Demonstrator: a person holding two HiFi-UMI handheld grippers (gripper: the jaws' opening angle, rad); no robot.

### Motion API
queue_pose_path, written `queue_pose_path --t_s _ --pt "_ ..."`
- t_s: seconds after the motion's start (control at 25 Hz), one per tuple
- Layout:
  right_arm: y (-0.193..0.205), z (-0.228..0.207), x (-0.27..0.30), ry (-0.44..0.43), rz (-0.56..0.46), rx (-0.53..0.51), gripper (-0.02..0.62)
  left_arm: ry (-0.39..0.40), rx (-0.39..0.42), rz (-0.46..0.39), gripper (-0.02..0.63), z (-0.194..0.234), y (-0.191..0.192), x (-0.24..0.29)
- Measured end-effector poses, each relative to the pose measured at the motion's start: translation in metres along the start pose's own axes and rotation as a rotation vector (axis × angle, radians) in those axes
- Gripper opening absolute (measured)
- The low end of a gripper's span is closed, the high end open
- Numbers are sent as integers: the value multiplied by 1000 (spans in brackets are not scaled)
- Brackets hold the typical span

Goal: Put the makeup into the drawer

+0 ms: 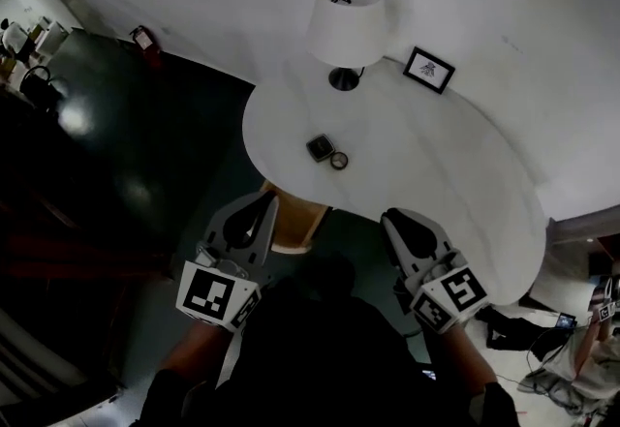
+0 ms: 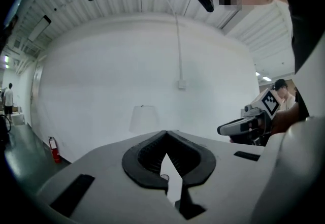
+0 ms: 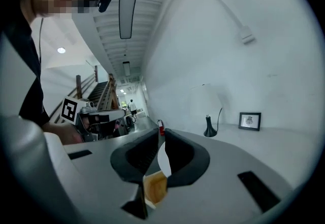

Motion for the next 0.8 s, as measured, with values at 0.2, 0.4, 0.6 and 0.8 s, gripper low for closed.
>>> queue_pose_path --t_s 0.2,0.4,0.6,0.8 --pt "0 -19 16 -91 31 -27 18 -73 -5 -9 9 -10 0 6" --pt "6 -23 45 -149 85 -43 18 -127 -28 -19 9 -5 7 8" --pt "17 -20 75 -182 150 -67 19 -141 -61 -28 9 9 20 12" --pt "36 -24 103 -192 218 -79 30 -139 -86 -22 9 21 37 15"
Point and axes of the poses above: the fingertips, and each gripper's own axes: x forward along the fingers, z to its left, y out of its underside, the point moved 2 cm from there along -x, backward along the fingers, and after that the axes turned 4 degrees about y, right-handed, at the moved point
